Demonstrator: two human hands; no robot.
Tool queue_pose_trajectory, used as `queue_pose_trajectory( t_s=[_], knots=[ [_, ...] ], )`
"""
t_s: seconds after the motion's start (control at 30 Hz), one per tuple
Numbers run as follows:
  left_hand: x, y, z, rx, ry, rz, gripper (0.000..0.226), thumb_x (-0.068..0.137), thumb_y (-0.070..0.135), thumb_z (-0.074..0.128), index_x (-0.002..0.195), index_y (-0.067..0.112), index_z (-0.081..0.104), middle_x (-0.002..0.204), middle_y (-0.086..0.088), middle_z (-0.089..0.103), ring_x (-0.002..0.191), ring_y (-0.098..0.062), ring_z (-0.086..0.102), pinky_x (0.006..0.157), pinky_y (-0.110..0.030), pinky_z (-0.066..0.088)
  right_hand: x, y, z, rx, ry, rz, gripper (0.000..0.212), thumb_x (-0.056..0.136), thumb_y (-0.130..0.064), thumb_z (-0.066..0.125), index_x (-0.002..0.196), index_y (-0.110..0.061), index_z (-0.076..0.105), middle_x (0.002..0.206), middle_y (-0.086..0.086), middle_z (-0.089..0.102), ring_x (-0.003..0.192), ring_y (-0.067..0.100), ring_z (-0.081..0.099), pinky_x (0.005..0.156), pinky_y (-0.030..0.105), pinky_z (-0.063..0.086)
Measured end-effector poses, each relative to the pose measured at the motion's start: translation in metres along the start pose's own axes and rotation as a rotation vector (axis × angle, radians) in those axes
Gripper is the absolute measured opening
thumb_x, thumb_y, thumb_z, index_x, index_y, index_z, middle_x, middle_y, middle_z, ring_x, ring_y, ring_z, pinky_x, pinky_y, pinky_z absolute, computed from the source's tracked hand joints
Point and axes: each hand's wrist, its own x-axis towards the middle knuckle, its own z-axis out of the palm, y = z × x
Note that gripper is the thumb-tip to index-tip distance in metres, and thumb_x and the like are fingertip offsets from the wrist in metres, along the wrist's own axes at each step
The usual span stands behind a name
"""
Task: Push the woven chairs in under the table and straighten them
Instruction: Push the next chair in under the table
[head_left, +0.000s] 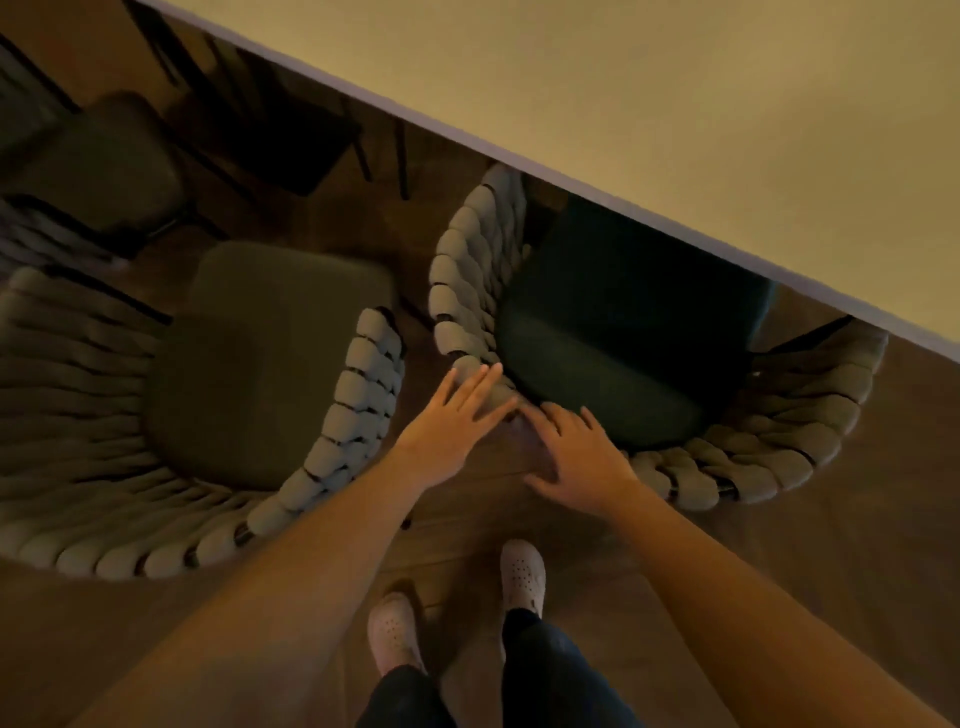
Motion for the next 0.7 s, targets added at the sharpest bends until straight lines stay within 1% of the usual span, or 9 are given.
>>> queue_pose_trajectory(
  t_s=[0.07,0.13,0.2,0.27,0.33,0.43,0.53,0.6,0.7],
  knots=[
    [-0.023,-0.018,0.010,-0.068,0.077,-0.057,0.088,0.094,0.032,0.056,0.154,0.023,-0.008,0.159,-0.015,-0.017,0.148,-0.032,-0.010,0.118,-0.048,-0.002,0.017,-0.029,-0.006,-0.045,0.071,-0.089,0.090,0.089,-0.048,0.058,0.155,-0.024,0.002,0.160,0.009,0.015,0.148,0.026,0.012,0.118,0.044,-0.001],
    [-0.052,-0.035,0.021,-0.126,0.141,-0.151,0.087,0.090,0.042,0.061,0.155,0.019,0.009,0.161,-0.018,0.004,0.148,-0.033,0.010,0.117,-0.050,0.011,0.033,-0.057,-0.009,-0.092,0.088,-0.172,0.087,0.089,-0.043,0.060,0.155,-0.023,0.006,0.161,0.012,0.011,0.149,0.027,0.007,0.118,0.045,-0.003],
    [-0.088,-0.055,0.037,-0.173,0.149,-0.242,0.085,0.087,0.052,0.057,0.153,0.017,0.016,0.157,-0.019,0.021,0.144,-0.034,0.025,0.114,-0.053,0.024,0.051,-0.085,-0.008,-0.123,0.058,-0.237,0.084,0.090,-0.043,0.058,0.155,-0.023,0.008,0.162,0.012,0.009,0.150,0.027,0.004,0.118,0.045,-0.003],
    [-0.130,-0.076,0.060,-0.182,0.079,-0.271,0.084,0.089,0.063,0.041,0.154,0.020,0.009,0.157,-0.018,0.024,0.144,-0.034,0.027,0.116,-0.052,0.019,0.069,-0.117,-0.001,-0.137,0.013,-0.304,0.083,0.091,-0.045,0.057,0.155,-0.023,0.009,0.162,0.011,0.008,0.150,0.027,0.002,0.117,0.044,-0.005],
    [-0.168,-0.098,0.086,-0.188,0.021,-0.280,0.089,0.088,0.074,0.027,0.155,0.024,-0.005,0.157,-0.016,0.025,0.147,-0.030,0.017,0.116,-0.048,0.008,0.084,-0.150,0.007,-0.166,-0.033,-0.387,0.085,0.089,-0.047,0.058,0.155,-0.022,0.010,0.161,0.012,0.010,0.149,0.028,0.003,0.118,0.044,-0.005],
    [-0.228,-0.131,0.123,-0.211,-0.102,-0.305,0.105,0.080,0.084,0.030,0.154,0.021,-0.011,0.157,-0.016,0.023,0.149,-0.029,0.007,0.117,-0.046,-0.001,0.106,-0.205,0.026,-0.169,-0.067,-0.496,0.085,0.087,-0.050,0.059,0.155,-0.022,0.015,0.161,0.013,0.014,0.149,0.029,0.006,0.117,0.041,-0.007],
    [-0.279,-0.171,0.155,-0.195,-0.275,-0.286,0.107,0.082,0.076,0.046,0.153,0.022,-0.013,0.162,-0.010,-0.003,0.149,-0.029,-0.005,0.120,-0.049,-0.004,0.125,-0.264,0.046,-0.174,-0.117,-0.529,0.086,0.088,-0.056,0.056,0.155,-0.022,0.014,0.162,0.013,0.010,0.150,0.028,0.003,0.117,0.041,-0.008],
    [-0.310,-0.197,0.172,-0.204,-0.392,-0.286,0.097,0.087,0.062,0.052,0.155,0.023,-0.006,0.163,-0.008,0.000,0.149,-0.028,-0.004,0.120,-0.049,-0.003,0.138,-0.304,0.057,-0.175,-0.204,-0.502,0.093,0.085,-0.061,0.056,0.156,-0.023,0.009,0.162,0.012,0.007,0.149,0.028,0.001,0.118,0.042,-0.008],
    [-0.348,-0.237,0.195,-0.203,-0.412,-0.262,0.079,0.095,0.037,0.053,0.155,0.022,0.005,0.160,-0.011,0.015,0.148,-0.031,0.010,0.119,-0.049,-0.006,0.149,-0.355,0.070,-0.159,-0.369,-0.431,0.099,0.082,-0.065,0.059,0.156,-0.024,0.006,0.162,0.010,0.007,0.149,0.026,0.003,0.121,0.045,-0.004]
  ],
)
